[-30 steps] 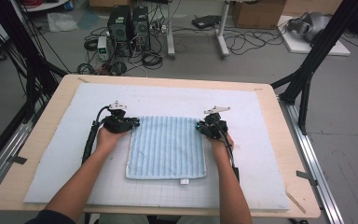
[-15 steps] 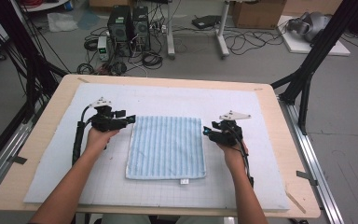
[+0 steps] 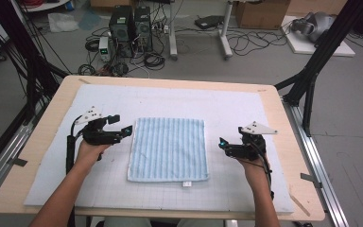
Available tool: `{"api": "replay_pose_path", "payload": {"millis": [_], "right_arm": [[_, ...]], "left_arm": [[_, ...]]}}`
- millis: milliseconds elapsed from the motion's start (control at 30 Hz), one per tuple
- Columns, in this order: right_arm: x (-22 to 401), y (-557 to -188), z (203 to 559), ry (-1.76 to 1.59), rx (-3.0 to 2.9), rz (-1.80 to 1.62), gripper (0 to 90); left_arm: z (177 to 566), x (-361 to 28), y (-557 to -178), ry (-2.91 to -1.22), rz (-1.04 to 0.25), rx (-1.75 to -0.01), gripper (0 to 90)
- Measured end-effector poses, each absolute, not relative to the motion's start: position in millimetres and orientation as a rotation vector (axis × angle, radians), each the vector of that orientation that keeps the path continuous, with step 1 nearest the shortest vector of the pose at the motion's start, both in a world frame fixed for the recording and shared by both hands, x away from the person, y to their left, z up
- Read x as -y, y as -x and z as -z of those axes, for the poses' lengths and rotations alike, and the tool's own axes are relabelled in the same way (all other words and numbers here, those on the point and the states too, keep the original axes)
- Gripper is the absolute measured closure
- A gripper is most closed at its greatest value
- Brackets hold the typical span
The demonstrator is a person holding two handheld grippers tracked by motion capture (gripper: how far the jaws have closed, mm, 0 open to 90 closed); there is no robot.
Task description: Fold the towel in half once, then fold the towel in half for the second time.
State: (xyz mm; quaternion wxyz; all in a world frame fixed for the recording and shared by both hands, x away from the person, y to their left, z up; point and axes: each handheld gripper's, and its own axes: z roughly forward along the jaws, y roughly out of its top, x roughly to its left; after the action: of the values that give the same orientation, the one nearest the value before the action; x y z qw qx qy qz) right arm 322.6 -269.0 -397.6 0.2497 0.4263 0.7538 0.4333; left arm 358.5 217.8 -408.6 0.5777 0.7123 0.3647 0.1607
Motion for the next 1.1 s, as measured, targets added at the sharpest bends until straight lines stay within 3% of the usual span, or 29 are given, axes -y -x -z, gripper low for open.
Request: {"api": "replay_pose_path", "payload": {"millis": [733,1100], "right_arm": [[267.7,-328.1,402.8,-1.156,-2.087,-1.177,11.4],[263.3,-327.7,403.7,-1.138,-2.122,-1.180,11.4]], "left_arm": [[400.2,-227.4,-364.2,-1.620,-0.402,-0.911,17.3],[398.1,-222.3,-386.4,-1.690,-0.443,-0.926,17.4]]}}
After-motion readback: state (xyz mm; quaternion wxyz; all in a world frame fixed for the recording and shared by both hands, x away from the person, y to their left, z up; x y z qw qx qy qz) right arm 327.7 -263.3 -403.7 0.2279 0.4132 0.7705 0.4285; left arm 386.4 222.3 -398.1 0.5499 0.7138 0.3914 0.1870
